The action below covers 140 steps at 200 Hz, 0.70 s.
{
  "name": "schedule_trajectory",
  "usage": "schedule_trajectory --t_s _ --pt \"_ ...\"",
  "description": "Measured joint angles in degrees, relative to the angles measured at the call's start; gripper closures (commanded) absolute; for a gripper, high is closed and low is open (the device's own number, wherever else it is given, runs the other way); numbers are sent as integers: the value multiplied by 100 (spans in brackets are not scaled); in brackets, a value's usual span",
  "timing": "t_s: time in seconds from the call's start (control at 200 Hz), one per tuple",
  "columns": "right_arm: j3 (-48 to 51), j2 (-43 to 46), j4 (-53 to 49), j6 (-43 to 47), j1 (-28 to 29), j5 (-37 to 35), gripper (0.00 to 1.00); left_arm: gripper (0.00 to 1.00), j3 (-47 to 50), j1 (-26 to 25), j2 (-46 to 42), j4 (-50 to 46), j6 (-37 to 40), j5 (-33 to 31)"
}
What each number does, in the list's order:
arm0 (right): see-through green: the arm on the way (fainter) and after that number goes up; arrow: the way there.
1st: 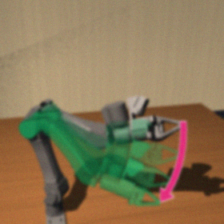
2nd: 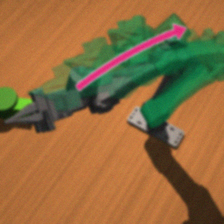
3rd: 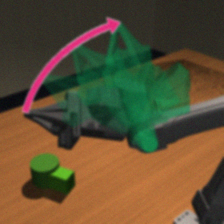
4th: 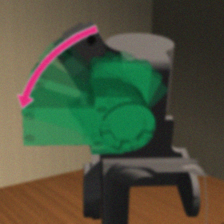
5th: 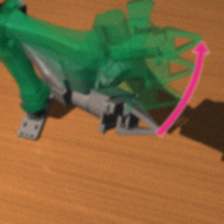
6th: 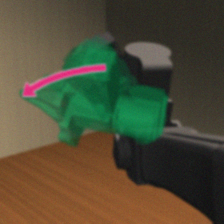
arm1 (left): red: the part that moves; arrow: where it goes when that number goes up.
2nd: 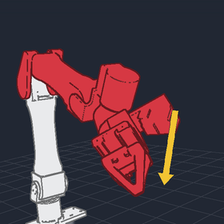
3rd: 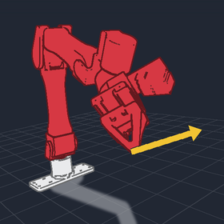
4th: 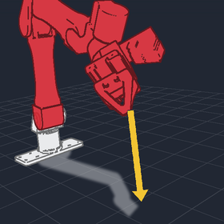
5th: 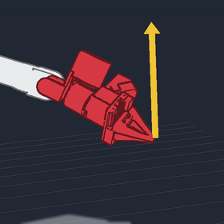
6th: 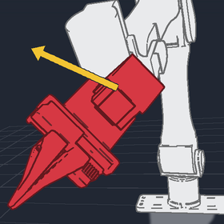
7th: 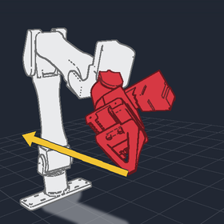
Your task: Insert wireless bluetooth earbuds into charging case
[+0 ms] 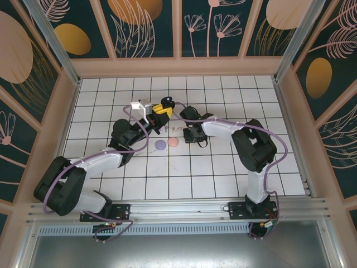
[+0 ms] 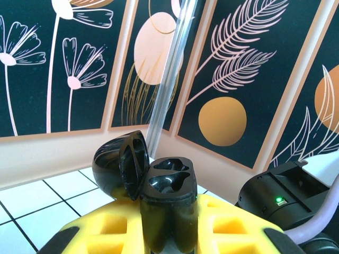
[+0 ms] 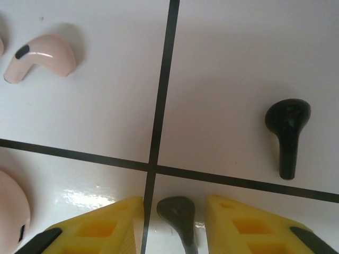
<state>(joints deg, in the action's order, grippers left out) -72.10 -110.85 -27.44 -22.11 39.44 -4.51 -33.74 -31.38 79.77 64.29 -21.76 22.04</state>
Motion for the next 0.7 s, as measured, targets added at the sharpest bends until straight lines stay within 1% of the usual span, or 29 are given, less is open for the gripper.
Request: schedule_trajectory --t_s 0.335,0.701 --pt "-94 -107 -11 -166 -2 -22 70 100 0 0 0 0 0 2" --pt "-94 -107 -28 -227 -2 -68 81 100 0 0 0 0 0 4"
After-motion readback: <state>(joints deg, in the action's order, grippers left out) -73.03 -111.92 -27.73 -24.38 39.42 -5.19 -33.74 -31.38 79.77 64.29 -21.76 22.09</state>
